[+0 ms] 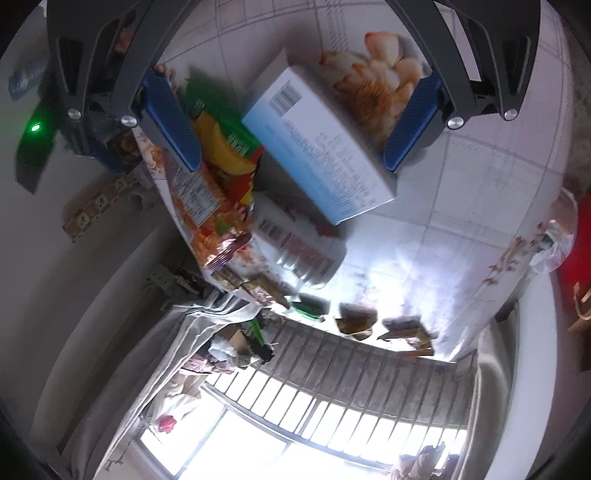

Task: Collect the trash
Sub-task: 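Grasp the pink chip bag with the right gripper, then grasp the red-and-green chip bag with the left gripper while the right gripper holds the pink bag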

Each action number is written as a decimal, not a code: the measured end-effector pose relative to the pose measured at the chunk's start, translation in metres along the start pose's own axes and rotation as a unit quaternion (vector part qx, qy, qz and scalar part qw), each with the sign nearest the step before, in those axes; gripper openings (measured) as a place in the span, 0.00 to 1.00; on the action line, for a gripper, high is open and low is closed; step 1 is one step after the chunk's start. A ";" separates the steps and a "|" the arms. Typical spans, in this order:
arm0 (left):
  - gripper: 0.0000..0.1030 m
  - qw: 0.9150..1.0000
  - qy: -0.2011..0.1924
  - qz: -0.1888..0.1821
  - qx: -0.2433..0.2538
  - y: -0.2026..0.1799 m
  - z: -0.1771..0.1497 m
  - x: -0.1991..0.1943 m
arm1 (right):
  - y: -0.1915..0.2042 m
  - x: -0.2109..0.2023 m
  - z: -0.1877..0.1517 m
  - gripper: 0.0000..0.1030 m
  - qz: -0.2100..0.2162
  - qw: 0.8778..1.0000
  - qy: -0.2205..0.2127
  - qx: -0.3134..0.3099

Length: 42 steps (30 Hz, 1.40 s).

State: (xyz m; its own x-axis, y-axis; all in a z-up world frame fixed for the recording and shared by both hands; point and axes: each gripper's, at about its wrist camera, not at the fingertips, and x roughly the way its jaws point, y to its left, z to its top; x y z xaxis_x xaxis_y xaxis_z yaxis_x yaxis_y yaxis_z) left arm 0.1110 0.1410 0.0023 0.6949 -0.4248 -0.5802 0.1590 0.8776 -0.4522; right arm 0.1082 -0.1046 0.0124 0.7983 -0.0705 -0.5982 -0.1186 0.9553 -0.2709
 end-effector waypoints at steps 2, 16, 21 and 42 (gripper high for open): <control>0.94 1.000 0.003 -0.013 -0.002 -0.002 0.004 0.006 | 0.005 0.005 -0.001 0.90 -0.006 1.000 0.001 -0.019; 0.65 0.986 0.118 -0.116 -0.022 -0.017 0.033 0.075 | 0.005 0.029 -0.009 0.57 0.029 0.998 0.048 -0.013; 0.64 0.984 0.141 -0.109 -0.011 -0.024 0.031 0.083 | -0.003 0.026 -0.010 0.35 0.042 0.998 0.053 0.016; 0.60 0.973 0.215 -0.088 -0.003 -0.036 0.033 0.123 | -0.063 0.004 0.000 0.07 0.061 0.987 0.014 0.145</control>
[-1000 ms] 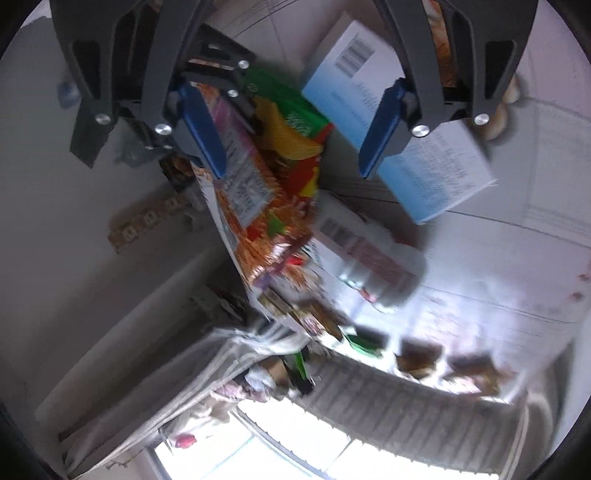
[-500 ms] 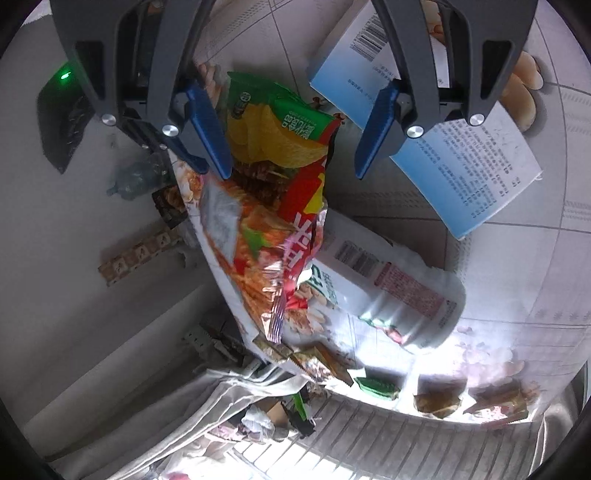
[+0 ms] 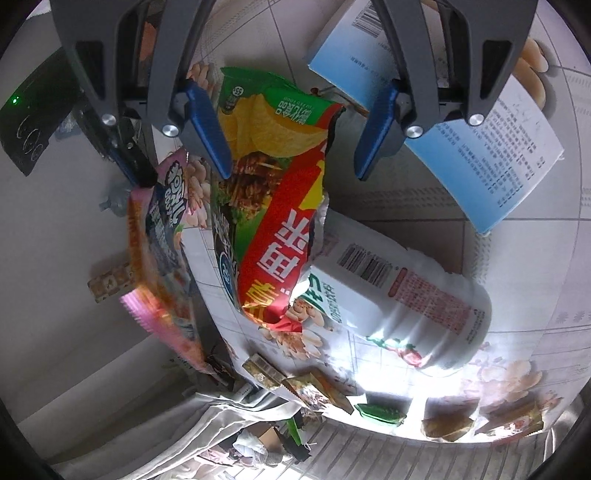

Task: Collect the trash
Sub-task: 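Grasp the red-and-green chip bag with the left gripper while the right gripper holds the pink bag, then lift both chip bags and carry them over the blue wastebasket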

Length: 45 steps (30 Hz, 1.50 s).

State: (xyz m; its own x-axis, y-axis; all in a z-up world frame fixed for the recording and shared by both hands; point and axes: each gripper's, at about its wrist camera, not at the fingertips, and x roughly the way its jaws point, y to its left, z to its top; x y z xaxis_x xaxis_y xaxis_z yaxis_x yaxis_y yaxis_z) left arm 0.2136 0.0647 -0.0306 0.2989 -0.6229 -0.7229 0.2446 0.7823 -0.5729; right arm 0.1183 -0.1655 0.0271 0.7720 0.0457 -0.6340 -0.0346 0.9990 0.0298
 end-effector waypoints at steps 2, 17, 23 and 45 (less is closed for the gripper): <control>0.57 1.000 0.003 -0.003 -0.004 0.002 0.002 0.003 | -0.002 0.000 0.000 0.06 0.001 1.000 -0.001 0.004; 0.08 0.999 -0.022 -0.039 -0.011 -0.001 -0.001 -0.007 | -0.012 -0.006 -0.001 0.05 -0.008 1.000 -0.015 0.019; 0.01 0.996 -0.047 -0.078 0.006 -0.023 -0.002 -0.019 | -0.019 -0.012 -0.001 0.04 -0.016 0.999 -0.025 0.028; 0.00 0.982 -0.089 -0.118 0.118 -0.144 0.000 -0.041 | -0.082 -0.070 -0.010 0.00 -0.042 0.991 -0.081 0.095</control>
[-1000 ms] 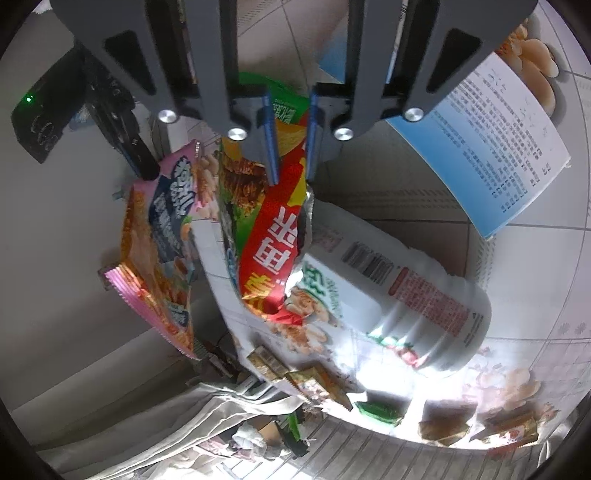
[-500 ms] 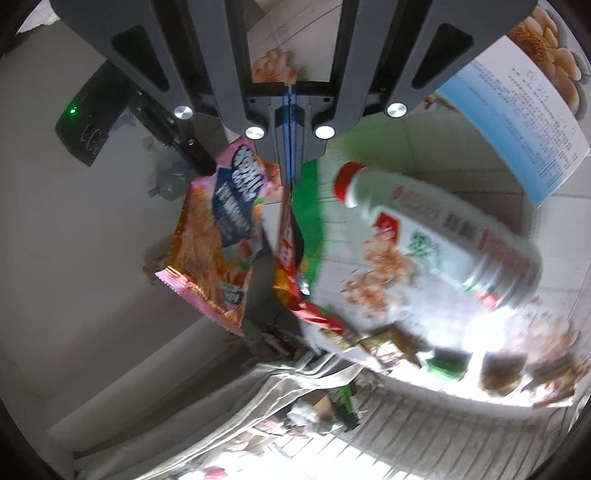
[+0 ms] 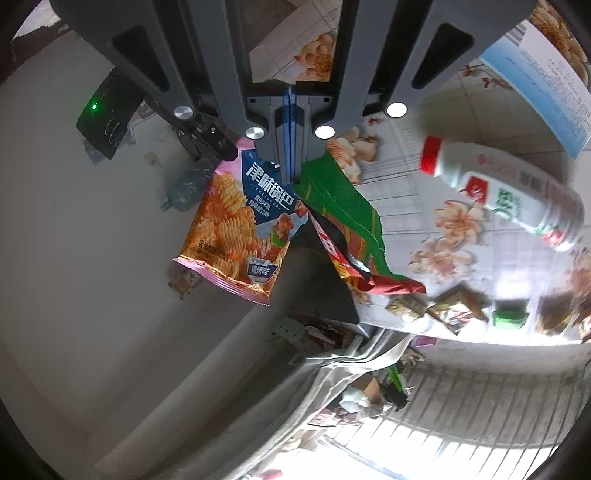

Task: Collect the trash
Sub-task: 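Lift both chip bags and carry them over the blue wastebasket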

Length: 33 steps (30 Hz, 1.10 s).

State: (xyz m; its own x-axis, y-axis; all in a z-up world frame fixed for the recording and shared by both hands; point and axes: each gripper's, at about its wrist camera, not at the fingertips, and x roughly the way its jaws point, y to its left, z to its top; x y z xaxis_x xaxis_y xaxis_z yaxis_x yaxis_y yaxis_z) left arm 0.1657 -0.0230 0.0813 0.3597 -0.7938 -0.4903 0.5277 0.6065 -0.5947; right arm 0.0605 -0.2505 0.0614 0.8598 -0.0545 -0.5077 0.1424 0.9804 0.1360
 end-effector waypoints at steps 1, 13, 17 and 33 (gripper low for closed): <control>0.00 1.000 0.001 -0.002 0.004 -0.006 0.001 0.003 | -0.004 -0.003 0.001 0.00 -0.002 1.000 -0.004 0.003; 0.00 0.993 0.038 -0.071 0.089 -0.113 0.013 0.076 | -0.089 -0.052 -0.003 0.00 -0.100 0.993 -0.043 0.054; 0.00 0.984 0.077 -0.111 0.118 -0.160 0.008 0.132 | -0.130 -0.069 -0.012 0.00 -0.157 0.984 -0.043 0.078; 0.00 0.934 0.278 -0.089 0.207 -0.262 -0.094 0.420 | -0.286 -0.032 -0.086 0.00 -0.284 0.944 0.051 0.159</control>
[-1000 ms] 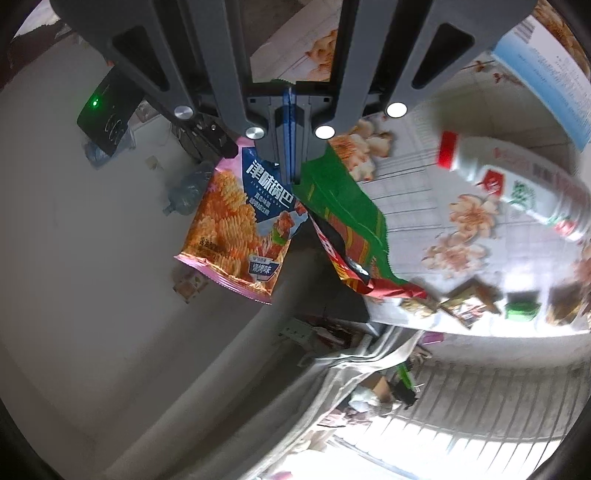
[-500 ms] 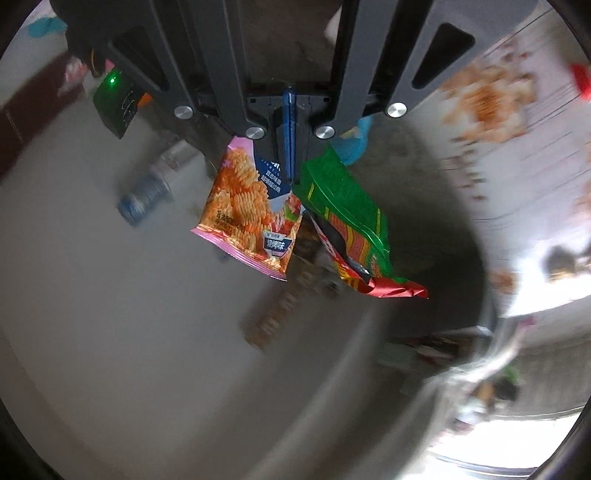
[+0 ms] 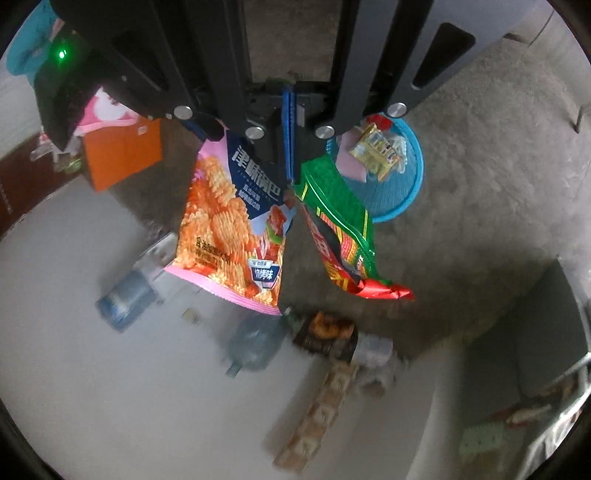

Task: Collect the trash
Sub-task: 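Open both grippers to drop the chip bags into the wastebasket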

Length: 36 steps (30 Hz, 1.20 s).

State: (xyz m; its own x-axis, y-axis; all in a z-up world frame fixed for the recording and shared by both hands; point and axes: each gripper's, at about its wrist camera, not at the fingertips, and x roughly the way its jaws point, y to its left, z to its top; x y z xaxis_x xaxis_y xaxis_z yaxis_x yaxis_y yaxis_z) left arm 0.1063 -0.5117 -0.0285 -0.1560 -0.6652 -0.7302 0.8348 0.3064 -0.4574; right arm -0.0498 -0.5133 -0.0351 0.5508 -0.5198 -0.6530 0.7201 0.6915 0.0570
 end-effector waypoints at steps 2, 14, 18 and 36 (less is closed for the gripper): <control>0.00 1.000 0.015 -0.004 -0.015 0.007 0.006 0.030 | -0.004 0.024 -0.004 0.00 -0.011 1.000 0.013 -0.005; 0.57 0.967 0.137 0.112 -0.181 0.108 -0.024 0.137 | 0.004 0.151 -0.074 0.35 0.018 0.988 0.152 -0.034; 0.59 0.966 0.118 0.105 -0.204 0.113 -0.018 0.114 | 0.002 0.141 -0.080 0.44 0.037 0.987 0.153 -0.013; 0.74 0.983 -0.008 0.062 -0.170 0.034 -0.030 -0.088 | -0.029 0.023 -0.067 0.67 0.098 0.984 0.100 0.110</control>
State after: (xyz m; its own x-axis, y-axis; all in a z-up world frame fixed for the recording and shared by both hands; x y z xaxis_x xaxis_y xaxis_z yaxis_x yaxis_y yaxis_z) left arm 0.1325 -0.4223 0.0044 -0.0537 -0.6187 -0.7838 0.6213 0.5938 -0.5113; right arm -0.0864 -0.5113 -0.1025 0.6092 -0.2626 -0.7483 0.6947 0.6318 0.3439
